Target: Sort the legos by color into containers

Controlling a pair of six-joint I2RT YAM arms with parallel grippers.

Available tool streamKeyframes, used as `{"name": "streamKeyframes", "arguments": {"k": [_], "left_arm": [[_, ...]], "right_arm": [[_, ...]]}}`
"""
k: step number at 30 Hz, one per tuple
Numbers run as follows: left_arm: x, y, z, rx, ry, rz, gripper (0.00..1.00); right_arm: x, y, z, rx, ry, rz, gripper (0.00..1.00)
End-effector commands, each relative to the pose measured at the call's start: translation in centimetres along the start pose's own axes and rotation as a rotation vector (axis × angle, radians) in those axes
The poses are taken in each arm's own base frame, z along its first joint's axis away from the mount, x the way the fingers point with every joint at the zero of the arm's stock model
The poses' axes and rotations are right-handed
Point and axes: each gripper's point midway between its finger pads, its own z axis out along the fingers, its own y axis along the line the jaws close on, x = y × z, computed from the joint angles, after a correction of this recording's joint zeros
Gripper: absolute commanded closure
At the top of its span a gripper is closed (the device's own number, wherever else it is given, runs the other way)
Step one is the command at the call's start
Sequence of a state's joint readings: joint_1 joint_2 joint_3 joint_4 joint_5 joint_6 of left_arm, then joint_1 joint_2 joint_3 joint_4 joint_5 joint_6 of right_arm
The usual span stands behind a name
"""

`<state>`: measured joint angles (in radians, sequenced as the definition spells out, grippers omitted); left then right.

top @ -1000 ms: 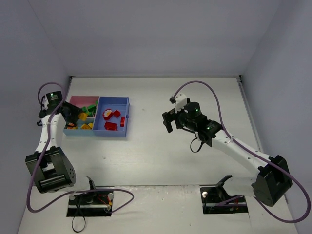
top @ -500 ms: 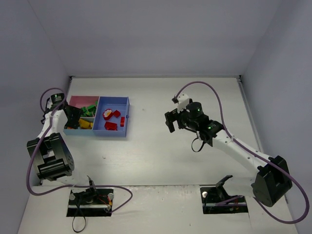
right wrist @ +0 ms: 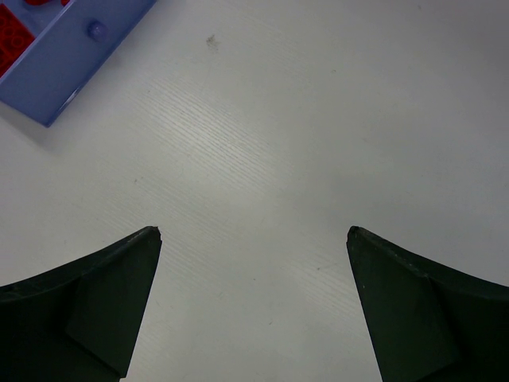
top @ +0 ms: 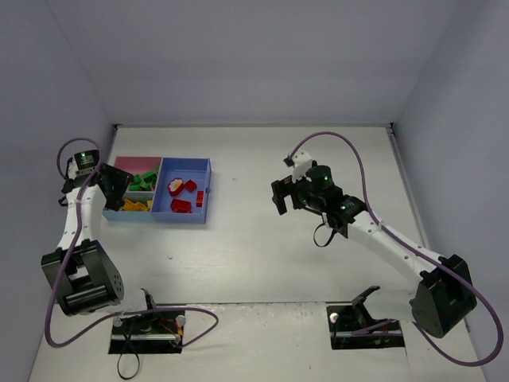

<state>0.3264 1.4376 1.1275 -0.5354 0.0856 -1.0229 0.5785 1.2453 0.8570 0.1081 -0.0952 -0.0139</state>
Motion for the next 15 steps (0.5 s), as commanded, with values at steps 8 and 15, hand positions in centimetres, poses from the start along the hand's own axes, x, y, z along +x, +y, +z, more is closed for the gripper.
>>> {"name": "streamKeyframes", "arguments": {"k": [8,15], "left_arm": [[2.1,-5.0,-13.4,0.341,-0.121,0.596,0.39],[4.7,-1.1,-18.3,0.368,-0.164,0.756,0.35]], "right_arm": [[-5.6,-3.2,-2.8,0.182,-0.123,0.183,0.0],[-5.8,-4.9,-5.3,0.3,-0.114,0.288,0.0]]}}
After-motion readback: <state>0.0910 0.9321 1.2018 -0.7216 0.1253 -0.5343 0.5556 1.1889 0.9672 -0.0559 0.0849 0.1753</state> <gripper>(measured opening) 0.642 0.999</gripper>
